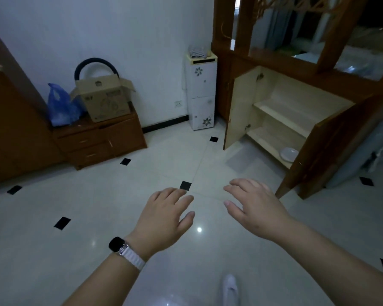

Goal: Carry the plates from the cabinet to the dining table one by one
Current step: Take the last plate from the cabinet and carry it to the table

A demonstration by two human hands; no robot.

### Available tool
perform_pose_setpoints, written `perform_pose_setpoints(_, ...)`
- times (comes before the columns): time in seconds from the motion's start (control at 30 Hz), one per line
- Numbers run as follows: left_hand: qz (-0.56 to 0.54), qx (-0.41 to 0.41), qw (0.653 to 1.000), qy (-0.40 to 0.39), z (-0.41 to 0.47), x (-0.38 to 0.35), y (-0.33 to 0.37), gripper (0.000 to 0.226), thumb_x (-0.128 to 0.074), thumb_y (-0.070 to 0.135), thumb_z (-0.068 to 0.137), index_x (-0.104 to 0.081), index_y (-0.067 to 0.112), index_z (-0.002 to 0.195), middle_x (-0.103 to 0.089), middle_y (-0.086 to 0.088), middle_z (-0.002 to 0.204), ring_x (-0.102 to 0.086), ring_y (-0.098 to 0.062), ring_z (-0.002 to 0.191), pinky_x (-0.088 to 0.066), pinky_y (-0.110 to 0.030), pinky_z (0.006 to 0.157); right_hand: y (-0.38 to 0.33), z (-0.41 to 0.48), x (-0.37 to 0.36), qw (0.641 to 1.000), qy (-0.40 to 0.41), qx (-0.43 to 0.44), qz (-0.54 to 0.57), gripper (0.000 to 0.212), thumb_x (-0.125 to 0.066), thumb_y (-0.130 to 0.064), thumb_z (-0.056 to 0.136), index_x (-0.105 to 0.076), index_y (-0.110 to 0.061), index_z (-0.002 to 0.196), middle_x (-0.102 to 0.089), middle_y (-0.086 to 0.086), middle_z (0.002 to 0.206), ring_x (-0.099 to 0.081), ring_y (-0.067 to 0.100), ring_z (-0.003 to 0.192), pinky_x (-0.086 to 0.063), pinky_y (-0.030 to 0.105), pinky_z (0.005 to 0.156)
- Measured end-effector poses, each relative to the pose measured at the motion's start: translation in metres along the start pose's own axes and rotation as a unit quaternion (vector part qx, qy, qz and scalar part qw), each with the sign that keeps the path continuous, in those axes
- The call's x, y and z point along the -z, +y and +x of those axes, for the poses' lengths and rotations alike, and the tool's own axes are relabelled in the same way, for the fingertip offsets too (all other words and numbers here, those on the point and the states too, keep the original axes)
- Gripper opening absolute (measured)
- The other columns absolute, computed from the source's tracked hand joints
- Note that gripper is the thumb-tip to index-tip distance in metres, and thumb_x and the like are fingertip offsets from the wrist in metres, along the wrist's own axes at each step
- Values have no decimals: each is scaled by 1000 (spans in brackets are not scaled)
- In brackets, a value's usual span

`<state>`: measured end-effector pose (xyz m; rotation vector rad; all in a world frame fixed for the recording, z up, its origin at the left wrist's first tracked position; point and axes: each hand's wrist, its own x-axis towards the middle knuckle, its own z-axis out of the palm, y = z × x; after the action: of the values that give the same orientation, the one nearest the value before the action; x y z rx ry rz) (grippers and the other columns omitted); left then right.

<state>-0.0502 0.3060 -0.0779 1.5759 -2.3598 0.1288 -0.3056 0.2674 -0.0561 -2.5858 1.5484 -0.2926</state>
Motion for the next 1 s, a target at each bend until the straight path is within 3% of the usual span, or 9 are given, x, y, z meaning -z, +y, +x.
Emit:
perform_pose_setpoints(0.13,14,-28,999,-10,60,-21,-8,39,-48,47,90,-64,23,117,-65,2,118,-56,-19,112,-43,-36,90,42,50,-1,1000,-2,-4,10,56,-26,-55,93,-51,-28,135,-50,-6,138,-42,15,127,-29,33,104)
perform_pose_setpoints(0.27,21,-27,999,-18,139,-37,-19,41,-46,47,92,-62,24,121,-65,3,119,-55,-19,112,-43,-36,91,95,111,-1,1000,11,-8,15,50,-33,-51,96,-52,-26,136,-50,-5,138,-42,17,128,-28,35,104)
perform_pose_setpoints(0.47,25,-28,999,-29,249,-56,-24,41,-46,47,92,-62,24,121,-66,3,117,-57,-19,111,-45,-36,90,174,176,12,1000,9,-18,20,52,-33,-54,91,-61,-24,123,-60,-3,125,-54,21,117,-39,39,96)
perform_pose_setpoints(0.7,13,-48,998,-24,353,-85,-13,41,-46,47,91,-61,23,121,-65,2,118,-57,-20,110,-46,-35,88,262,224,28,998,13,-49,28,48,-36,-53,96,-47,-30,137,-46,-9,139,-37,13,130,-25,34,108)
perform_pose_setpoints(0.9,1,-91,995,-44,421,-115,-6,41,-46,47,90,-62,23,120,-65,2,118,-59,-21,109,-48,-36,86,314,249,30,993,9,-114,38,49,-34,-54,97,-43,-32,140,-41,-10,145,-32,11,134,-22,31,107)
perform_pose_setpoints(1.0,-12,-107,993,-50,456,-129,-14,42,-46,47,90,-63,22,119,-66,0,117,-59,-22,108,-49,-37,84,331,262,28,990,5,-134,43,60,-22,-59,90,-45,-31,138,-43,-9,144,-34,12,133,-24,33,107)
